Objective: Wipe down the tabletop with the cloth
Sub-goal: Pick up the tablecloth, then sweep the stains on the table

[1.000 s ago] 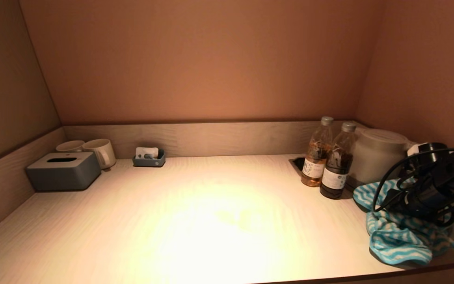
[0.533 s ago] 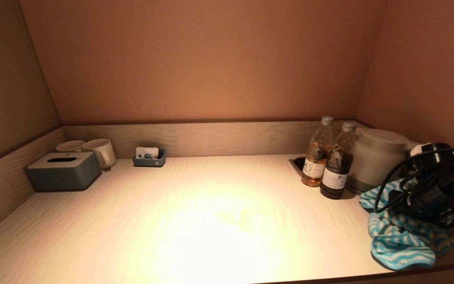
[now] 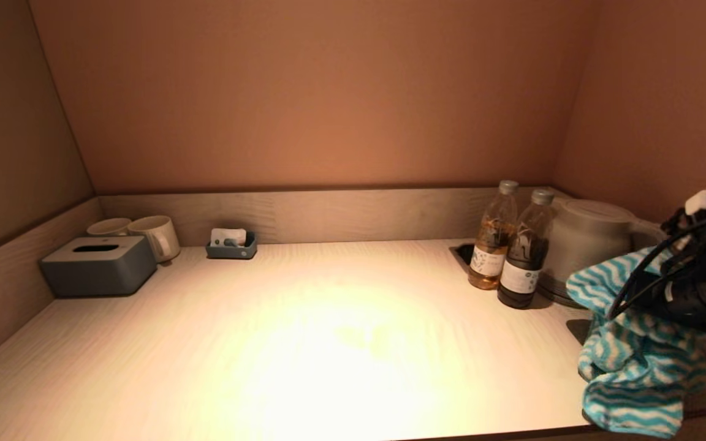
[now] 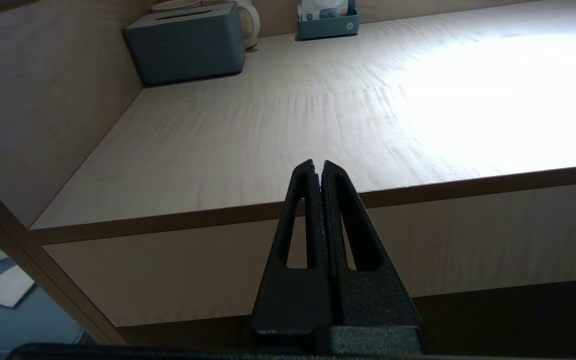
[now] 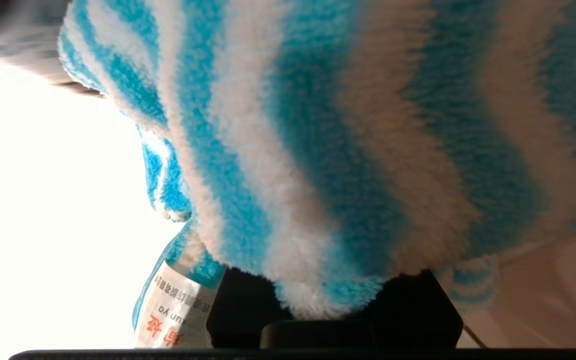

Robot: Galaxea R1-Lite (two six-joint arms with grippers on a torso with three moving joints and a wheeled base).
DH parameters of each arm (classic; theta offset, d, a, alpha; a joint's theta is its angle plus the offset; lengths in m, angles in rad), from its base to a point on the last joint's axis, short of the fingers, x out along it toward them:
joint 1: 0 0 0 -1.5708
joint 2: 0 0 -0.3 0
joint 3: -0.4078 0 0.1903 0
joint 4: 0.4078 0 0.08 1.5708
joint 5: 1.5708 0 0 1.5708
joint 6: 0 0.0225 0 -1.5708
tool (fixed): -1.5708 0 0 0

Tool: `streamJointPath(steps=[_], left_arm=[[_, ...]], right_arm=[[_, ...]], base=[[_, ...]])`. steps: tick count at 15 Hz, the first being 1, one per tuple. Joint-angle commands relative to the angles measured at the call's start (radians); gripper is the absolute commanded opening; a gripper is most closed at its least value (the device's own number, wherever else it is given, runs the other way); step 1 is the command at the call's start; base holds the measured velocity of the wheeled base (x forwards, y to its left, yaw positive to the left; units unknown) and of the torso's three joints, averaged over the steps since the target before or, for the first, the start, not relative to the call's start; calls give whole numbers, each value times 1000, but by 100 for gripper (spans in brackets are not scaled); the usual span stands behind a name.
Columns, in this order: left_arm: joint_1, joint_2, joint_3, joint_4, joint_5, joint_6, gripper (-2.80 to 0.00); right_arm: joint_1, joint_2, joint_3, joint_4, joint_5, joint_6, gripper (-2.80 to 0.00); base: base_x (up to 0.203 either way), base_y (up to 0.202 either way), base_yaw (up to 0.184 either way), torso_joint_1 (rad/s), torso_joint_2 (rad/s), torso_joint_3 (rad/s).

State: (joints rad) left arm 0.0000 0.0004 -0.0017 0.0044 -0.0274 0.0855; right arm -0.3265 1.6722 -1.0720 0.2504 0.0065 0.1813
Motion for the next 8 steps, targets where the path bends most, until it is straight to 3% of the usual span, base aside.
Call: streamJointPath(steps=[1, 5, 8], left_arm=[[0, 0, 0, 0, 0, 0, -280], [0, 0, 0, 0, 0, 0, -280], [0, 0, 0, 0, 0, 0, -280]], right_arm=[[10, -109, 24, 0, 35, 0, -280], [53, -250, 55, 21, 106, -3, -280], [202, -456, 58, 45, 181, -18, -280]], base=[[0, 0, 0, 0, 0, 0], [0, 0, 0, 0, 0, 0], [0, 0, 0, 0, 0, 0]])
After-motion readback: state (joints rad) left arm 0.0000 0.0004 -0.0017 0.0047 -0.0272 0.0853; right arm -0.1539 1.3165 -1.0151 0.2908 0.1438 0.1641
